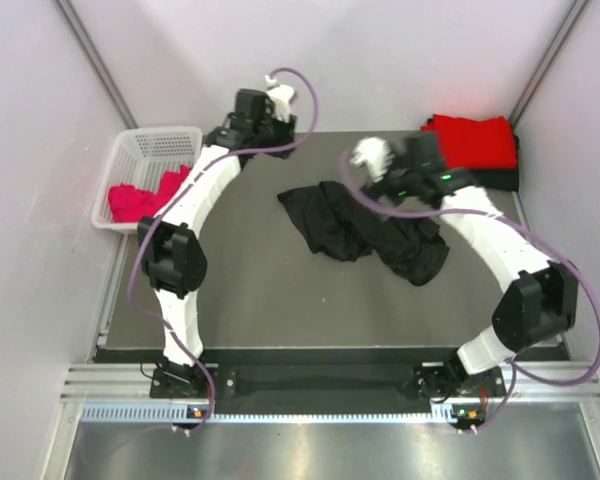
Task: Fold and stack the t-shirts
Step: Move the tshirt to the center of the board, then flatten the tshirt out
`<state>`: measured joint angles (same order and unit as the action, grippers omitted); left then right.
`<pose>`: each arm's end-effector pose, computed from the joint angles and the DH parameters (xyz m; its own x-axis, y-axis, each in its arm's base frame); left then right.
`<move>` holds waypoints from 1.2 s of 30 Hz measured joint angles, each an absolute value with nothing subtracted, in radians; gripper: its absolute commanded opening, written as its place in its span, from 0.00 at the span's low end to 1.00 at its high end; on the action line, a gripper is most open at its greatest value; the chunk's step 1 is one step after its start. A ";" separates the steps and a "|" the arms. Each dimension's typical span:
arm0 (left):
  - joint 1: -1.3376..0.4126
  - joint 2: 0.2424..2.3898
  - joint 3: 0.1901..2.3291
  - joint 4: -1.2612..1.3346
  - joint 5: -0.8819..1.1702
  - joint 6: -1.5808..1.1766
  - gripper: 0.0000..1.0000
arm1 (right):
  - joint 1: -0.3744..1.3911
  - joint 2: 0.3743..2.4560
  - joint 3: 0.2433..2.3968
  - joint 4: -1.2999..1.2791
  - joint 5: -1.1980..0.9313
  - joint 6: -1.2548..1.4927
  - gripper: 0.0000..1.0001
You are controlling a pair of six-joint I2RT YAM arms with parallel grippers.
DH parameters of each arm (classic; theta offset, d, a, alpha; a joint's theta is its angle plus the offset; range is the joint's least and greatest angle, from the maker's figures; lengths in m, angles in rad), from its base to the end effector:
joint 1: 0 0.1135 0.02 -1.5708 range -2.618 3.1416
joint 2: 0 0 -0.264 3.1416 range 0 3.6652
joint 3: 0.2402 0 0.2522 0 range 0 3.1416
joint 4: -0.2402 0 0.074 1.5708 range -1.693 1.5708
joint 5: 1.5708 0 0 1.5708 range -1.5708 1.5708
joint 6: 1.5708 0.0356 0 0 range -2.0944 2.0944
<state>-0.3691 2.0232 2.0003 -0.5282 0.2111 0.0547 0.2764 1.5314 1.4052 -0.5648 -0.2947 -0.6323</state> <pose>0.4397 -0.1781 0.3483 -0.4592 0.2350 -0.8567 0.5452 0.8359 -0.0630 0.3276 0.1037 0.3371 -0.2130 -0.6482 -0.7310 -0.7467 0.5906 -0.3061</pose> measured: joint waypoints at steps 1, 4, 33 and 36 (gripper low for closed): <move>-0.348 2.014 2.000 -0.529 0.192 0.055 0.46 | 0.347 1.534 1.393 -0.570 -0.306 -0.661 0.87; -0.259 1.982 1.994 -0.537 0.155 0.052 0.46 | 0.511 1.598 1.383 -0.593 -0.344 -0.711 0.75; -0.084 1.633 1.547 -0.574 0.152 0.099 0.45 | 0.735 2.206 1.744 -0.732 -0.249 -0.770 0.46; -0.084 1.633 1.547 -0.569 0.162 0.099 0.45 | 0.735 2.206 1.744 -0.731 -0.227 -0.777 0.23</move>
<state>-0.0837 1.6333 1.5475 -0.5686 0.1623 0.0986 0.7353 2.2059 1.7435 -0.7307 -0.2268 -0.7769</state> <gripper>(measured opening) 0.449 0.402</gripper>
